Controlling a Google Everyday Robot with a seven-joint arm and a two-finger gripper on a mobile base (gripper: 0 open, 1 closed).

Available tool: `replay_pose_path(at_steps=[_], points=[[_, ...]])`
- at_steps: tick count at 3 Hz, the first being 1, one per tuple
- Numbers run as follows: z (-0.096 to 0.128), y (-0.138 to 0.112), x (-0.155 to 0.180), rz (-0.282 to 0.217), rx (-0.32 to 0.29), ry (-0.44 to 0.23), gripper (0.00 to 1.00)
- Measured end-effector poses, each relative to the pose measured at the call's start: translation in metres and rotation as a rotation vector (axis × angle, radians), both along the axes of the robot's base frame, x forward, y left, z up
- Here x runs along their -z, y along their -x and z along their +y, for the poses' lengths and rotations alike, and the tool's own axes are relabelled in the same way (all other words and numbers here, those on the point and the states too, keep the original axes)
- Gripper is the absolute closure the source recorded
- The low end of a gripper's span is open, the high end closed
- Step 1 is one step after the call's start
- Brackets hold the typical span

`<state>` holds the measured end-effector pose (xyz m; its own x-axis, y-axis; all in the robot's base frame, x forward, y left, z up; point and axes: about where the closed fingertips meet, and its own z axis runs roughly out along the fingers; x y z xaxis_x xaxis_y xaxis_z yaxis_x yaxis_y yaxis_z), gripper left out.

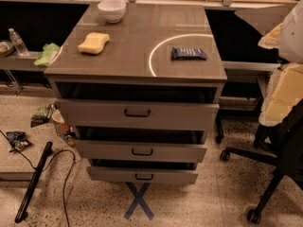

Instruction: Move rxbar blueberry near sponge

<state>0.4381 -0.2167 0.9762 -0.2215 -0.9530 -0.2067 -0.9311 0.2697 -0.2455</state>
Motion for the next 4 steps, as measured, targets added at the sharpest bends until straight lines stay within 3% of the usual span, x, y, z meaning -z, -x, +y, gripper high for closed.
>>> replay_pose_path(at_steps=[1, 2, 3, 4], points=[[0.000, 0.000, 0.000, 0.000, 0.000, 0.000, 0.00], [0.003, -0.021, 0.004, -0.024, -0.012, -0.073, 0.00], [0.014, -0.116, 0.008, -0.109, -0.034, -0.383, 0.00], [0.022, -0.179, 0.014, -0.124, -0.027, -0.594, 0.00]])
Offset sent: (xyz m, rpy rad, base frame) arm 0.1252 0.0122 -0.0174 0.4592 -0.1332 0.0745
